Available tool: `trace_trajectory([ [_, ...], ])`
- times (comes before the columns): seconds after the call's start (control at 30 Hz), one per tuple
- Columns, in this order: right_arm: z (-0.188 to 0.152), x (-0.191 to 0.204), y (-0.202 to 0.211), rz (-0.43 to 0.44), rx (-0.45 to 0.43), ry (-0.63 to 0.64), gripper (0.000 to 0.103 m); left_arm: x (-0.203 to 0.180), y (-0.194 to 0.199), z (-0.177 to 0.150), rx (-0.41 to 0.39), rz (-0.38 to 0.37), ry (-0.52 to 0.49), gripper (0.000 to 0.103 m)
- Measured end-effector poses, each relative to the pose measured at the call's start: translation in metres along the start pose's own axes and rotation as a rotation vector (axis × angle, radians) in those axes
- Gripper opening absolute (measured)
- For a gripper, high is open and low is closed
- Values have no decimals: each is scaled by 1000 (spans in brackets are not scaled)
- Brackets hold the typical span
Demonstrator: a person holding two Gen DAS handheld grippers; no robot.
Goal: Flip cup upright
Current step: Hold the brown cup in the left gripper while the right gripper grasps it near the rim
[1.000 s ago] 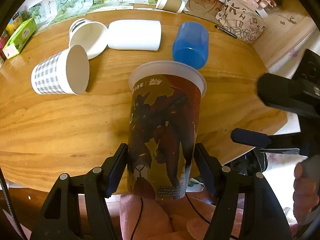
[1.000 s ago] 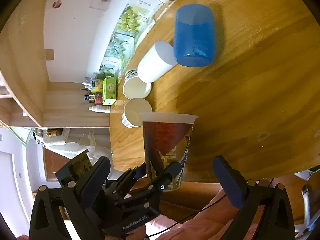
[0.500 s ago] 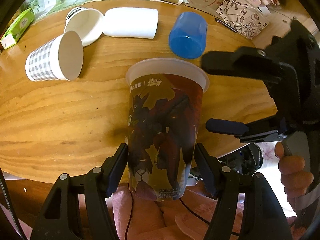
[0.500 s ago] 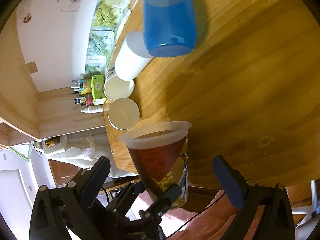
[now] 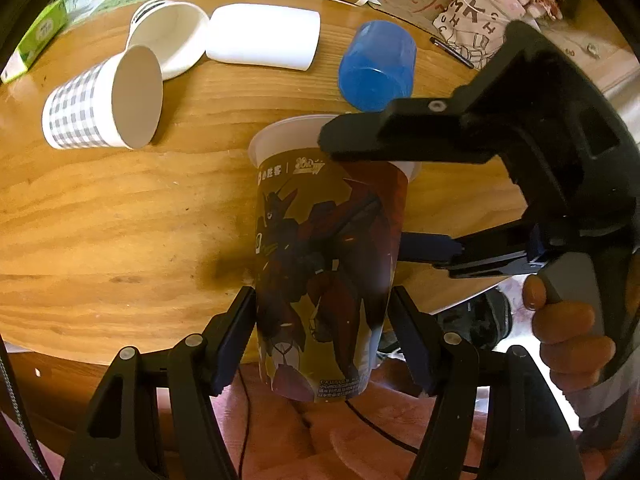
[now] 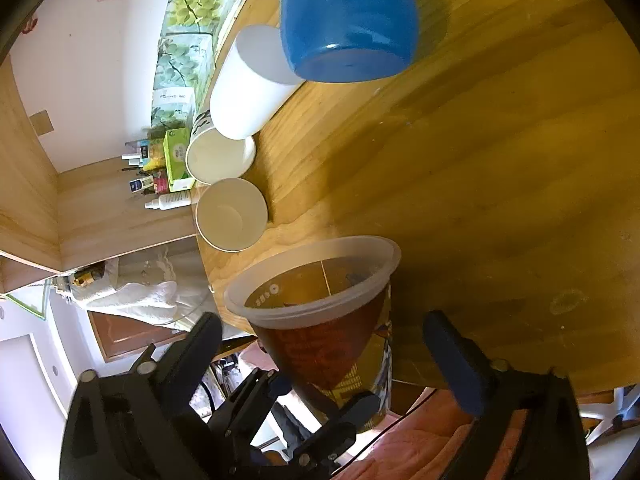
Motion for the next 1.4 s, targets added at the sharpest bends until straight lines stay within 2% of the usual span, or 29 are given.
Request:
trace_trajectory([
  [0.3,5,8,-6,-3,-10,38,77,13,4,-4,6,-16,8,71],
  [0.5,4,12,-3,-14,-58,89,76,15,4,-3,22,-20,37,73],
  [0.57,4,13,-1,-16,-75,102,75,16,5,-3,22,-28,43,77],
  [0.97,4,41,29,-80,-286,311,74,27,16,-6,-1,-38,87,81],
  [1.17,-6,56,40,-169,-419,475,74,31,18,-11,-1,-36,100,81],
  [1.4,-22,65,37,-254,-528,645,74,38,19,-19,-1,-40,141,81],
])
Point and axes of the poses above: each gripper's, at about its wrist camera, not at the fingertips, and y roughly against the way its jaws point, x to its left, z to its top, the point moved 7 cm from there along -y, roughly the way its jaws point
